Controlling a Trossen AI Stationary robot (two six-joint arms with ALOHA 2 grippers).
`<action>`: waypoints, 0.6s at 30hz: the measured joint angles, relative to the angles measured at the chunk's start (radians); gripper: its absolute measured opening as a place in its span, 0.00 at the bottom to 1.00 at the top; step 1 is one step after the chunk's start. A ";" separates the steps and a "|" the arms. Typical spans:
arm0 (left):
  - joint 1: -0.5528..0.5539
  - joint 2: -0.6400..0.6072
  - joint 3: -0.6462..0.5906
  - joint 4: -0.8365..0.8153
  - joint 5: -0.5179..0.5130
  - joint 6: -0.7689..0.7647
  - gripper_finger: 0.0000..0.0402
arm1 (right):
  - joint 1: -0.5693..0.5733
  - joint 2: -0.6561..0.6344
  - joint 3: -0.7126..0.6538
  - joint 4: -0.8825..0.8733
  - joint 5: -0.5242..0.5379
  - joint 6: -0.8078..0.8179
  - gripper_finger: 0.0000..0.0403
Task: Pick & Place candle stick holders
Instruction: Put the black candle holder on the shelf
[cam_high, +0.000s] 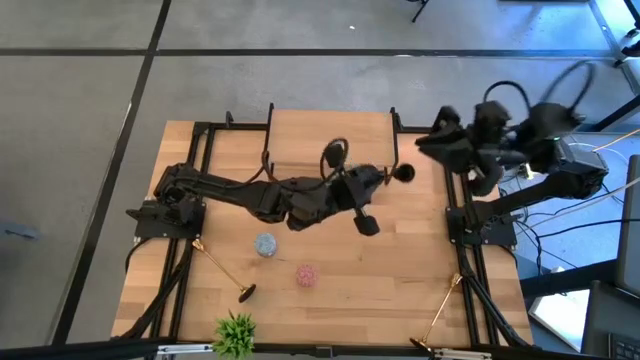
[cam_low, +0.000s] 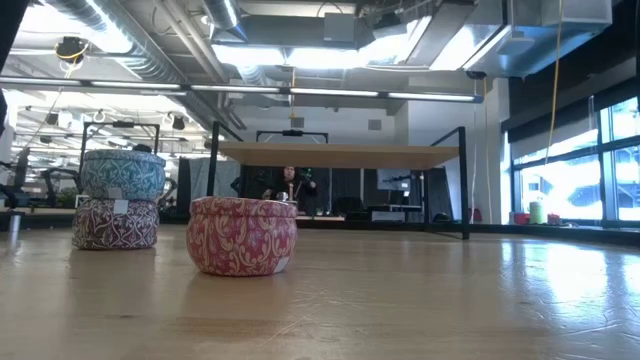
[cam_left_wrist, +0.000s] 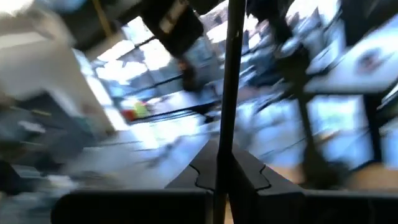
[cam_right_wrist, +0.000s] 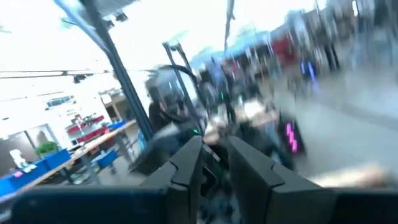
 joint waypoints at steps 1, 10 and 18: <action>0.010 -0.001 0.000 0.000 0.038 -0.053 0.02 | 0.000 -0.005 0.000 0.012 0.000 -0.034 0.20; 0.105 -0.001 -0.001 -0.034 0.107 -0.217 0.02 | 0.014 -0.024 0.000 -0.070 -0.077 -0.200 0.20; 0.236 -0.001 -0.002 -0.058 0.268 -0.336 0.02 | 0.100 -0.024 0.000 -0.220 -0.127 -0.159 0.19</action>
